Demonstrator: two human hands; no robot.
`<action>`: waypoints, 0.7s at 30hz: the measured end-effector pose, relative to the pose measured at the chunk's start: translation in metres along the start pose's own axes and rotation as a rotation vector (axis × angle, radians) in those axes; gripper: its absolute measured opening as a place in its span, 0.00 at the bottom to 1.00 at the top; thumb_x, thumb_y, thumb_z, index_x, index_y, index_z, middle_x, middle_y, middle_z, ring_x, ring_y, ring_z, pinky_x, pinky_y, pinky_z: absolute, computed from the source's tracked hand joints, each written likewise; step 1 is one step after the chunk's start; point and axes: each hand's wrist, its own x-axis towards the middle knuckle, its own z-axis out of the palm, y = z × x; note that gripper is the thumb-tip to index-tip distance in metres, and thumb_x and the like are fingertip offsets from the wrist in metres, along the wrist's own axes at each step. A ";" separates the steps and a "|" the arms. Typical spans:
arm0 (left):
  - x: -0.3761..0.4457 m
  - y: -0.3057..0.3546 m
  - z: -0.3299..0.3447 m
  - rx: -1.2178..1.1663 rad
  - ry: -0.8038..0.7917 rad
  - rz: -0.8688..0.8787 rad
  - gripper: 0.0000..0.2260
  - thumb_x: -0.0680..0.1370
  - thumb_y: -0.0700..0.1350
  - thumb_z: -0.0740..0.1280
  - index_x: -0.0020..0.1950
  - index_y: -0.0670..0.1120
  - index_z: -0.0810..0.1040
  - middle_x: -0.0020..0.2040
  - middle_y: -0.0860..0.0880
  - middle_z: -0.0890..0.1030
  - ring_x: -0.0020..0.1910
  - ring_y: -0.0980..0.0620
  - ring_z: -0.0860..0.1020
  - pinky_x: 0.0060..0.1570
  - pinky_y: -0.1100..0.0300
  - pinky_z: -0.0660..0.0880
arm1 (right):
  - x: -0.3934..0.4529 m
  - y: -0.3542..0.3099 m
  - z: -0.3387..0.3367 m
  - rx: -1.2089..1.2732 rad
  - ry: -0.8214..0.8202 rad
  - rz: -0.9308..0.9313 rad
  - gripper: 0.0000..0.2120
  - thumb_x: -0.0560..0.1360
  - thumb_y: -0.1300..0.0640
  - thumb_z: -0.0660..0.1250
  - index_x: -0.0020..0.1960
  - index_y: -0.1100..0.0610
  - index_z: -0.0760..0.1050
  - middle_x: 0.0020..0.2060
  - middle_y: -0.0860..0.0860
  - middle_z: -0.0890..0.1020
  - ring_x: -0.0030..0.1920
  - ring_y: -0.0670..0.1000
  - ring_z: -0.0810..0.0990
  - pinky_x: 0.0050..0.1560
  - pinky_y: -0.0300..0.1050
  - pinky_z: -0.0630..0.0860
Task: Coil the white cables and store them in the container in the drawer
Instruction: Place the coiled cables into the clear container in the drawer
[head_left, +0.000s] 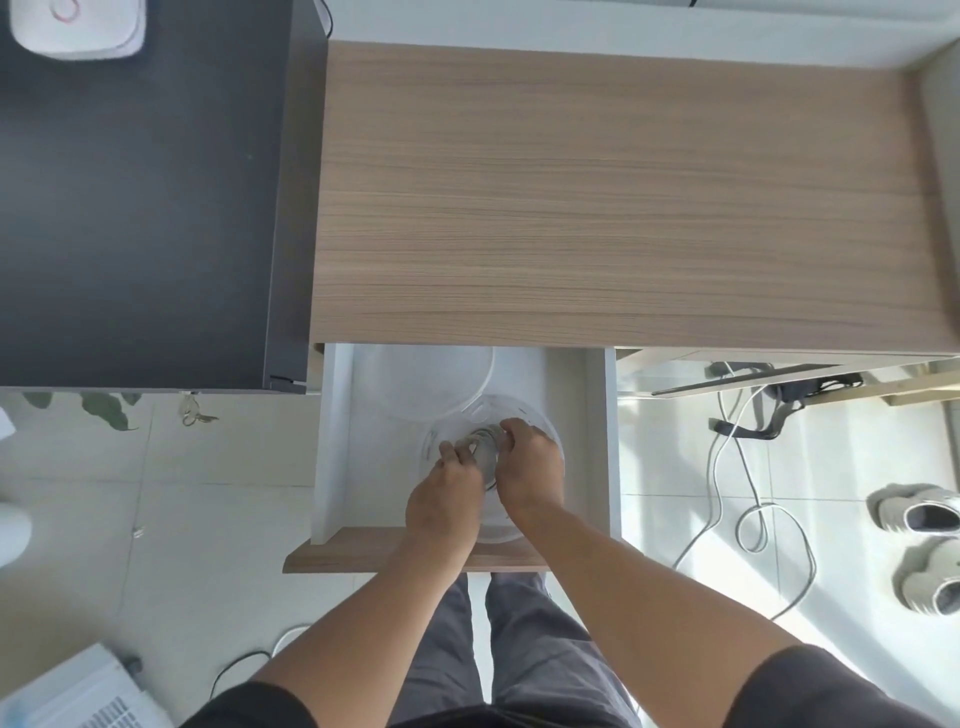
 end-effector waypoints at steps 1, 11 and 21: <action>-0.001 0.000 0.001 0.000 0.007 0.008 0.24 0.82 0.35 0.60 0.77 0.39 0.61 0.75 0.41 0.70 0.61 0.47 0.82 0.51 0.55 0.80 | -0.002 0.000 0.000 -0.004 -0.001 -0.014 0.10 0.81 0.64 0.61 0.48 0.59 0.81 0.41 0.54 0.83 0.41 0.57 0.79 0.37 0.45 0.71; 0.004 0.005 0.000 -0.015 0.007 0.024 0.21 0.84 0.36 0.57 0.77 0.38 0.61 0.73 0.39 0.71 0.59 0.46 0.82 0.50 0.55 0.80 | -0.009 0.000 -0.006 0.041 -0.163 -0.099 0.15 0.85 0.49 0.58 0.47 0.56 0.76 0.44 0.52 0.82 0.44 0.54 0.79 0.41 0.47 0.74; 0.008 -0.002 -0.001 -0.092 -0.037 0.024 0.15 0.83 0.36 0.59 0.69 0.42 0.71 0.62 0.46 0.78 0.56 0.45 0.83 0.49 0.54 0.79 | -0.009 0.000 -0.014 -0.378 -0.221 -0.243 0.12 0.83 0.55 0.65 0.65 0.57 0.75 0.54 0.56 0.80 0.57 0.59 0.78 0.48 0.52 0.77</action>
